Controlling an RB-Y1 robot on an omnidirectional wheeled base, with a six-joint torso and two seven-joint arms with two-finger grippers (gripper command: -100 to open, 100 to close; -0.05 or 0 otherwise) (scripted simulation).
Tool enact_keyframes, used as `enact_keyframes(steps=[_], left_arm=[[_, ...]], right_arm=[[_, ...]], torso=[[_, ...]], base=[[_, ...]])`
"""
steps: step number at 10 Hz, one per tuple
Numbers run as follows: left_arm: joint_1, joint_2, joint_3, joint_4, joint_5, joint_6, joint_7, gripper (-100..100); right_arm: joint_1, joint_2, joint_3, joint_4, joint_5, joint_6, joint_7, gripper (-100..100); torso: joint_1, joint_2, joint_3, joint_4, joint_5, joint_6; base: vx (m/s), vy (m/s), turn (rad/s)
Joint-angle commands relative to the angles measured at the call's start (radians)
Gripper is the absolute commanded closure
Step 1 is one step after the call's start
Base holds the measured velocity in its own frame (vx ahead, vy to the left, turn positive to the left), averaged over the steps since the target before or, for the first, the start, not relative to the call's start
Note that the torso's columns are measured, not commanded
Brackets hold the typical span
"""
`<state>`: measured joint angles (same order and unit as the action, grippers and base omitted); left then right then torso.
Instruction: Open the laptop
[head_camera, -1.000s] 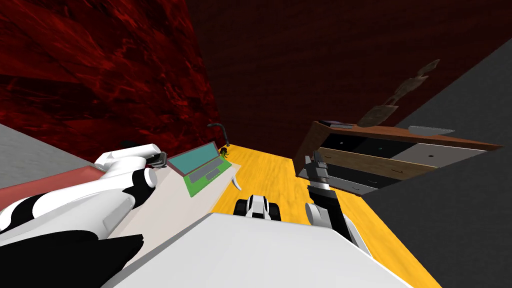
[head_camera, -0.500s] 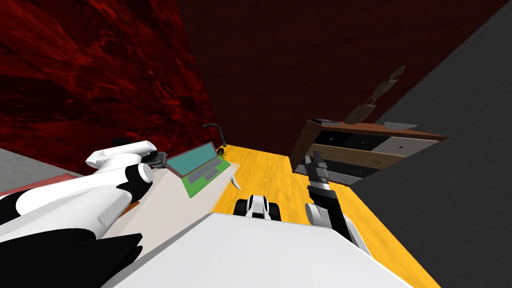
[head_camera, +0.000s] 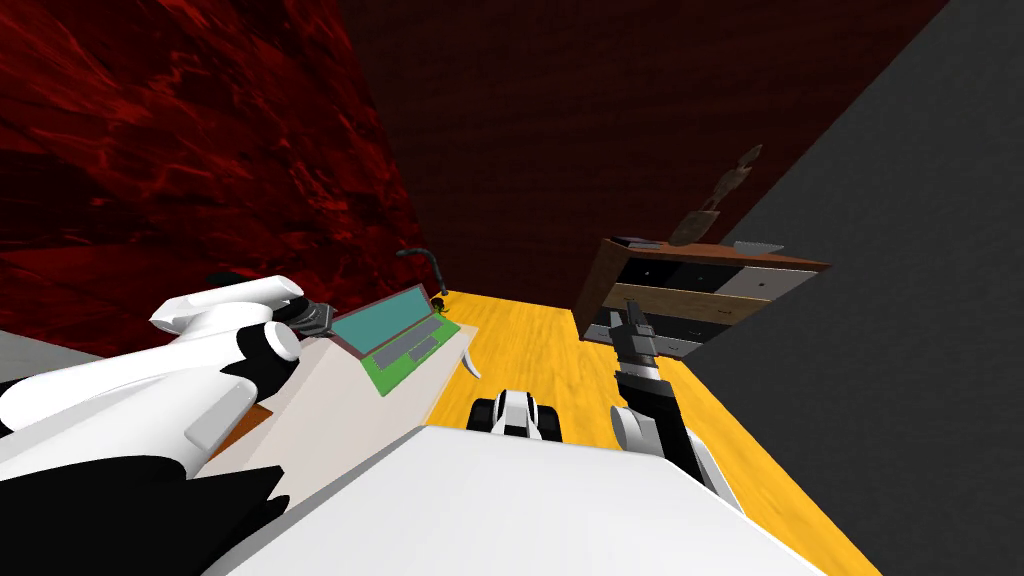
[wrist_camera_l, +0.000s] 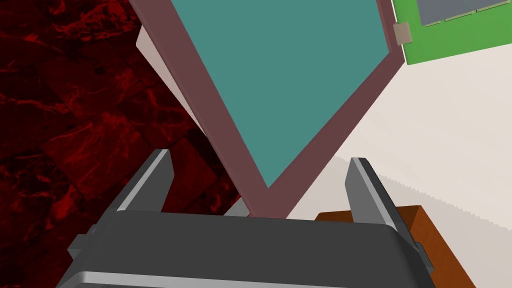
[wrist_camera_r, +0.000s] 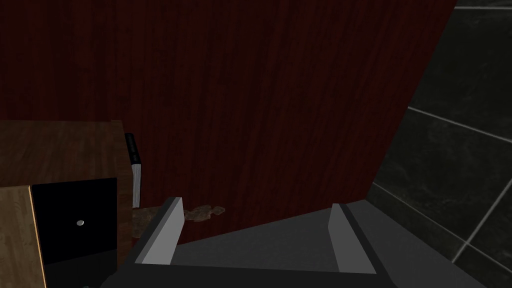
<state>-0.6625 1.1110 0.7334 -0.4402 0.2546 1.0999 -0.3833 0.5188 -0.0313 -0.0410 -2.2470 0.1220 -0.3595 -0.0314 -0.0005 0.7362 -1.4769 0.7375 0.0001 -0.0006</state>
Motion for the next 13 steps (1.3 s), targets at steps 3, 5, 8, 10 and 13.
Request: enact_keyframes(steps=[3,5,8,10,13], left_arm=[[-0.025,0.028,0.016,0.012,0.021,0.098,-0.022,-100],[-0.038,0.042,0.022,0.023,0.029,0.137,-0.034,-100],[-0.050,0.055,0.027,0.033,0.037,0.173,-0.044,-100],[-0.071,0.077,0.036,0.050,0.051,0.231,-0.063,-100],[-0.087,0.094,0.043,0.064,0.062,0.286,-0.077,-100]], right_arm=[[0.000,0.000,0.000,0.000,0.000,0.000,0.000,0],[0.000,0.000,0.000,0.000,0.000,0.000,0.000,0],[0.000,0.000,0.000,0.000,0.000,0.000,0.000,0],[0.000,0.000,0.000,0.000,0.000,0.000,0.000,0],[0.000,0.000,0.000,0.000,0.000,0.000,0.000,0]], torso=[[0.001,0.003,0.002,0.001,0.000,0.001],[0.001,0.002,0.001,0.001,0.000,0.001],[0.000,0.001,0.000,0.000,0.000,0.001],[0.000,0.001,0.001,0.000,0.000,0.000],[0.001,0.003,0.002,0.001,0.000,0.000]], base=[[-0.057,0.031,-0.116],[-0.059,0.032,-0.094],[-0.029,0.014,-0.067],[-0.041,0.016,-0.108],[-0.069,0.032,-0.108]])
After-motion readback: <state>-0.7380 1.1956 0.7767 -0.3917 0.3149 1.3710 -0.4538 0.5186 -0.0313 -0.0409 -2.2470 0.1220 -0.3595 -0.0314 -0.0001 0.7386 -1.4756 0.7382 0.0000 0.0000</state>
